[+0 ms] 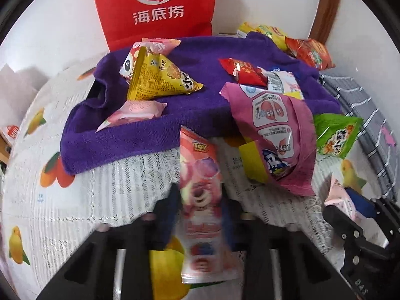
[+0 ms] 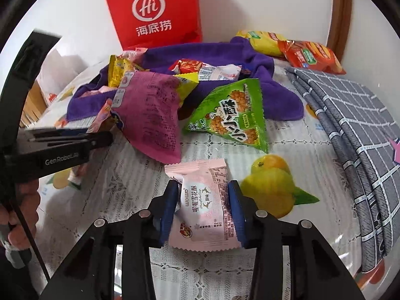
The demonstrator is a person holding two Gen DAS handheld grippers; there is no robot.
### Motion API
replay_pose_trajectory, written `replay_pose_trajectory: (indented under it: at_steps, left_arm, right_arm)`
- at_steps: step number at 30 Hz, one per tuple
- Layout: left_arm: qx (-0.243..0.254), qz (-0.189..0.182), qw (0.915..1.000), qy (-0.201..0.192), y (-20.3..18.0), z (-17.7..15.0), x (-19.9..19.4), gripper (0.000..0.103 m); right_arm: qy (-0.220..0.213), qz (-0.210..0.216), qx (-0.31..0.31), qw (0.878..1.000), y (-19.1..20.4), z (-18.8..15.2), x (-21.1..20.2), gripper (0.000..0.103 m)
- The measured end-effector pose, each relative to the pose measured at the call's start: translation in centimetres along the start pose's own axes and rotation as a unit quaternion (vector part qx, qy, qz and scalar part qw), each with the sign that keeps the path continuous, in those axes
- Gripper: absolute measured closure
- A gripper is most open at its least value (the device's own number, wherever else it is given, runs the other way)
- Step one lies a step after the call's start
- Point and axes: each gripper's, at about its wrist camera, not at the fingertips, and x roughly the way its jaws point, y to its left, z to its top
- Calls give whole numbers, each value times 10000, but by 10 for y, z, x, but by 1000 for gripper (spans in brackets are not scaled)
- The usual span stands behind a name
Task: Organize snacks
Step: 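Lift the pink pastry packet with the right tool while the left tool lifts the pink Lotso candy stick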
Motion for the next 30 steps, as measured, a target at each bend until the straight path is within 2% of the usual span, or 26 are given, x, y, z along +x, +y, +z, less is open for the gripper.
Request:
replay_pose_trajectory:
  at_steps: [5, 9, 13, 20, 26, 30]
  left_arm:
    - [-424, -565, 9974, 144, 20, -2, -10, 83]
    - [-466, -587, 9972, -12, 29, -5, -31, 83]
    - [-452, -668, 9966, -182, 36, 4, -54, 83]
    - [-336, -517, 9971, -455, 48, 47, -87, 83]
    - [-332, -531, 9956, -691, 52, 90, -102, 83]
    - [-233, -486, 9953, -803, 48, 121, -102, 83]
  right_arm:
    - [-33, 148, 170, 9997, -3, 7, -13, 64]
    - [-174, 282, 243, 9992, -1, 18, -30, 64]
    - [-398, 288, 310, 9983, 5, 44, -48, 64]
    - [-771, 103, 282, 9966, 14, 106, -74, 64]
    - [-888, -15, 397, 9953, 12, 150, -74, 64]
    - [-805, 0, 521, 9954, 6, 176, -63, 64]
